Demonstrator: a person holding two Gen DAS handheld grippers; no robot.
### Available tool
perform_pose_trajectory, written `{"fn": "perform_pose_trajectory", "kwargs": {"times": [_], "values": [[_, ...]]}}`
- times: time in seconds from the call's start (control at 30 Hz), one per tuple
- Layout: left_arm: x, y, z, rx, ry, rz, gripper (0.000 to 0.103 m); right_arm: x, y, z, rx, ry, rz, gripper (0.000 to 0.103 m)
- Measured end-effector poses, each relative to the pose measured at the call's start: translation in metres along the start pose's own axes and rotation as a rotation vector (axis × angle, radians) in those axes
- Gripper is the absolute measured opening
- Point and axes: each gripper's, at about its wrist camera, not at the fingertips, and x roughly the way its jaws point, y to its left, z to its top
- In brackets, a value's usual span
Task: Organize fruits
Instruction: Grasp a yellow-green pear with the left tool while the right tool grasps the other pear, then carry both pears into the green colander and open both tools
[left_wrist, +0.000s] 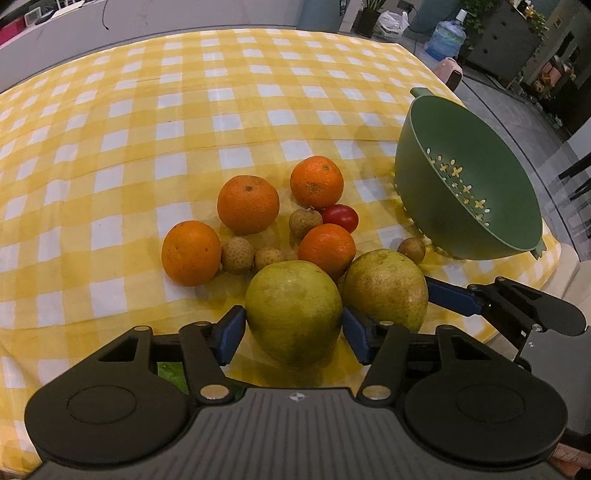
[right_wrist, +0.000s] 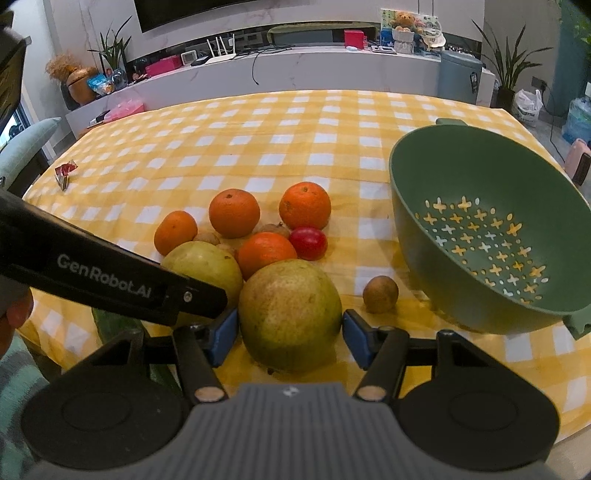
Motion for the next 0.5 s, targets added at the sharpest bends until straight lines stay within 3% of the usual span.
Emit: {"fn": "perform_pose_trajectory", "kwargs": {"times": [0.5], "values": [[-0.031, -0.010, -0.008, -0.031, -0.073, -0.004, 0.063, -0.038, -0.005, -0.002, -0.025, -0.059, -0.006, 0.058]]}}
